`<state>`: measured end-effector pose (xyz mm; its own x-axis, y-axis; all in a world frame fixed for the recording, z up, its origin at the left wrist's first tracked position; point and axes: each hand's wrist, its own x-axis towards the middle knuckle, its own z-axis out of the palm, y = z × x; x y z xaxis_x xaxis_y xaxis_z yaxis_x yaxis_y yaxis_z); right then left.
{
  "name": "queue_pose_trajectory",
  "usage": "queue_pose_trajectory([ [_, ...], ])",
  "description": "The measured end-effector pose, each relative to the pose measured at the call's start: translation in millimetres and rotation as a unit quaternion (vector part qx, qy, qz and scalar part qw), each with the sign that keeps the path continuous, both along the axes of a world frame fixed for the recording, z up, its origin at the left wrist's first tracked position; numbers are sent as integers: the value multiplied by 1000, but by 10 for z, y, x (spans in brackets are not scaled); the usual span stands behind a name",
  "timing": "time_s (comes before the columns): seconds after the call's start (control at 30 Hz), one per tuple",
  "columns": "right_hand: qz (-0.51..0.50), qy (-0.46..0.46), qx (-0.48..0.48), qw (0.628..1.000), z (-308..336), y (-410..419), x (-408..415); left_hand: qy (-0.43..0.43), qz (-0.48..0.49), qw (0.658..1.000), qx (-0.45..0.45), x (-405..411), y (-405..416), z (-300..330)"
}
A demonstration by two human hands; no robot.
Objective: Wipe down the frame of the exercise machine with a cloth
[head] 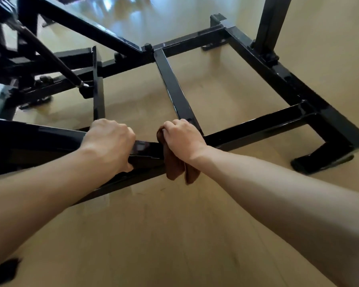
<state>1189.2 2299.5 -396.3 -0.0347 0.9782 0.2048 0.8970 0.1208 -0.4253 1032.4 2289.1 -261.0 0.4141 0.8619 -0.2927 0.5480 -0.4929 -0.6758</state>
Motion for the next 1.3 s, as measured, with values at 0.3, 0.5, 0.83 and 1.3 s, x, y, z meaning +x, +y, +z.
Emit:
queue_pose_trajectory([
  [0.3,-117,102,-8,988,-62,360,143,32,13,998,52,27,-56,-131],
  [0.5,-136,160,59,976,-28,144,407,29,19,999,33,53,-52,-205],
  [0.83,-84,108,-88,987,-72,-574,603,-225,-4,961,-163,713,222,-947],
  [1.3,-70,-14,-70,995,-247,753,526,-327,-5,943,-58,694,260,-1221],
])
